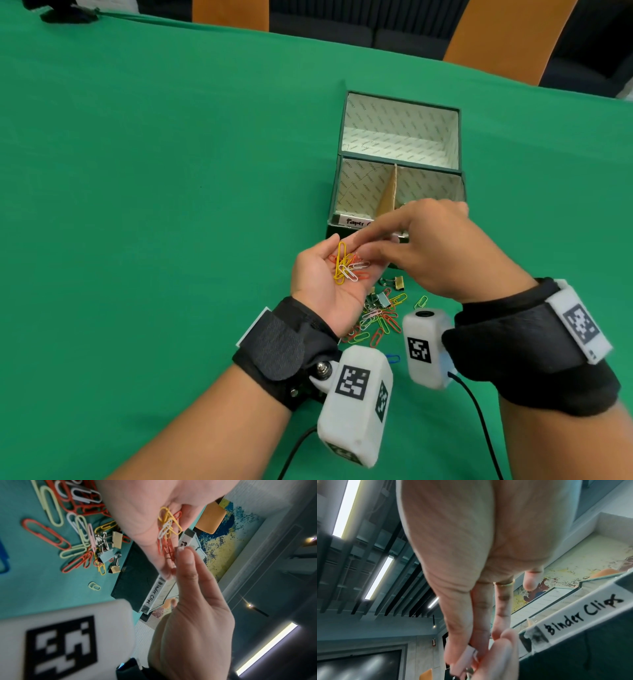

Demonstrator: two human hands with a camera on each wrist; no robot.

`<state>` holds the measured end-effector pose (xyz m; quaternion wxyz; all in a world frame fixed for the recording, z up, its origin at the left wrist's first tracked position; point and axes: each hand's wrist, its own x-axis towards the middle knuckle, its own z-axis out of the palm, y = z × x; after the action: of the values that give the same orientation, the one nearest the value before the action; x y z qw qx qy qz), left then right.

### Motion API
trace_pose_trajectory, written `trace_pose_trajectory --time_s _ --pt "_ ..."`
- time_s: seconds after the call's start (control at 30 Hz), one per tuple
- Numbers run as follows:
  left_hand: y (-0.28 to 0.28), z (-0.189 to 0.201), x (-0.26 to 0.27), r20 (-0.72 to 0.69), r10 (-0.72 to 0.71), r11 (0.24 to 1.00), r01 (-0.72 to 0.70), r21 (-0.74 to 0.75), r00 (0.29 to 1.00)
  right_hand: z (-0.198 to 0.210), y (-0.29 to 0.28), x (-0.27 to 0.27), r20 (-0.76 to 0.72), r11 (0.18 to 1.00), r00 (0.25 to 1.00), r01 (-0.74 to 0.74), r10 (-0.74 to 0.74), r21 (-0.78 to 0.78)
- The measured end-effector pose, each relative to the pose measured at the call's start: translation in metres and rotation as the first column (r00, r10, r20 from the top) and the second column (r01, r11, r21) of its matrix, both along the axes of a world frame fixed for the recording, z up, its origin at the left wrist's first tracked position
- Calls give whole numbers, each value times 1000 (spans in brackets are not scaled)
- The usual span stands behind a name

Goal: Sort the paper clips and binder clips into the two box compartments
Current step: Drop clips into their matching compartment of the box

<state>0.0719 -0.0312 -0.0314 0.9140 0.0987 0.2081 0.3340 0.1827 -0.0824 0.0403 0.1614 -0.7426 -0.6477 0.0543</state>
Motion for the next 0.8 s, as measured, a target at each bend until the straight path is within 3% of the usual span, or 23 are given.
trace_pose_trajectory --time_s 0.2,0.47,0.63,0.7,0.8 --pt "1 2 1 2 43 998 -43 -51 999 -1 1 7 -122 977 991 85 -61 195" --pt "3 0 1 25 22 998 -21 -67 999 1 1 10 -348 938 936 72 53 338" --pt "2 -2 0 23 -13 999 14 -53 1000 2 -1 38 -467 740 883 344 -46 578" --pt "3 -3 1 21 -18 999 19 -49 1000 -4 -1 49 -415 746 895 388 -164 541" --pt "3 -5 1 22 -14 999 14 -40 1000 -14 -2 55 -222 893 921 372 -320 253"
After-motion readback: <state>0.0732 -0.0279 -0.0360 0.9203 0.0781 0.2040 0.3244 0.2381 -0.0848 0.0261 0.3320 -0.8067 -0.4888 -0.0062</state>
